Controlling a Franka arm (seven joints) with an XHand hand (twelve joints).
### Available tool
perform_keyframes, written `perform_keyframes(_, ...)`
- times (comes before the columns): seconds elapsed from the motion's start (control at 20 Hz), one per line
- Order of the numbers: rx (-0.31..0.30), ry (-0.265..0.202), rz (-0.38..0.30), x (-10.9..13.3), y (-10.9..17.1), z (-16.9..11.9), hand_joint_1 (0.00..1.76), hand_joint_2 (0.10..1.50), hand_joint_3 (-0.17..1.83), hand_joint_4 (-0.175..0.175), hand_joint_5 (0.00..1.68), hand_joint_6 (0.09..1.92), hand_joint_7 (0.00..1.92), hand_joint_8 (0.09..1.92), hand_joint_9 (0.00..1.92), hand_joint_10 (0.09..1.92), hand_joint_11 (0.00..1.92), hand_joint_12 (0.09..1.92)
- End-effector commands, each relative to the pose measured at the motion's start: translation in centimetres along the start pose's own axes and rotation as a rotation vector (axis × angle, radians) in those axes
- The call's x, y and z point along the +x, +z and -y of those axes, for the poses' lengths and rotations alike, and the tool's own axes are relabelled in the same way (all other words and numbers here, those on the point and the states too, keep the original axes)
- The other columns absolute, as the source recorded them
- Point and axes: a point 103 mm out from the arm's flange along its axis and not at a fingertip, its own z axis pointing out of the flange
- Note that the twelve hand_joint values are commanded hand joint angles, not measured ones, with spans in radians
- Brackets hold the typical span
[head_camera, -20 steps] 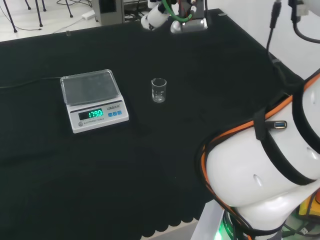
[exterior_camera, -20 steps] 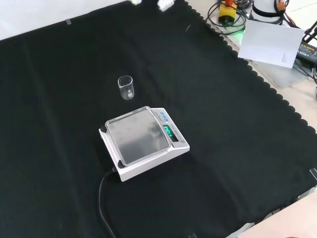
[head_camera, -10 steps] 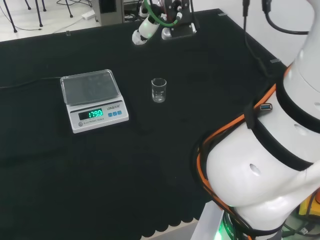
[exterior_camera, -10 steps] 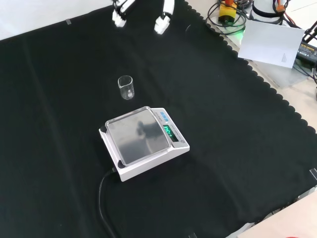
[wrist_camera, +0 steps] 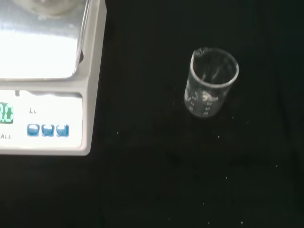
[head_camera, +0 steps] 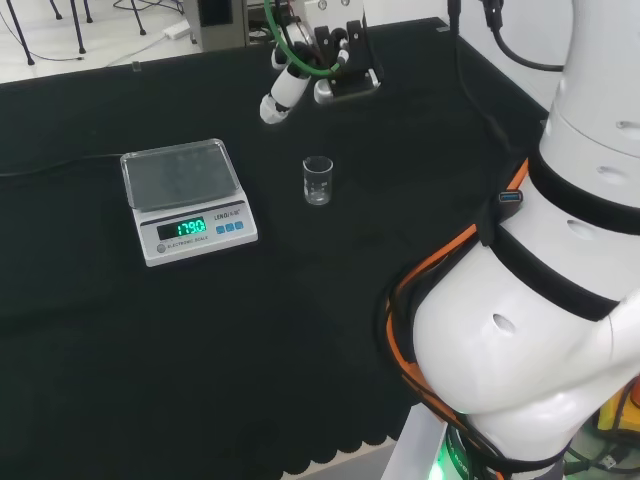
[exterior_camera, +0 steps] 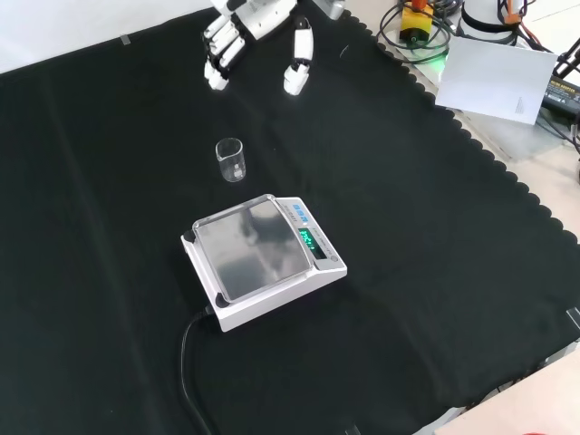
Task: Pick up the beaker.
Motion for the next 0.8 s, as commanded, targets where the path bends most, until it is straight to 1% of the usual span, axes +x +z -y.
perform_keyframes(0.05, 0.029, -0.019, 0.008, 0.2, 1.2, -1.3, 0.72, 0.69, 0.44, -0.017, 0.27, 0.13, 0.07, 0.7, 0.17, 0.86, 0.0, 1.41)
perform_keyframes(0.3, 0.051, -0.022, 0.011, 0.0, 2.1, -2.4, 0.72, 0.69, 0.45, -0.019, 0.29, 0.11, 0.09, 0.7, 0.19, 0.86, 0.0, 1.44)
perform_keyframes(0.55, 0.079, -0.014, 0.018, -0.2, 3.2, -3.9, 0.73, 0.69, 0.45, -0.021, 0.3, 0.11, 0.1, 0.7, 0.21, 0.86, 0.0, 1.46)
perform_keyframes(0.7, 0.122, 0.0, 0.029, -0.9, 3.8, -5.1, 0.74, 0.68, 0.45, -0.021, 0.3, 0.1, 0.09, 0.7, 0.21, 0.85, 0.0, 1.47)
perform_keyframes(0.8, 0.141, 0.014, 0.025, -1.5, 4.3, -5.7, 0.74, 0.68, 0.46, -0.021, 0.29, 0.09, 0.08, 0.69, 0.2, 0.85, 0.0, 1.47)
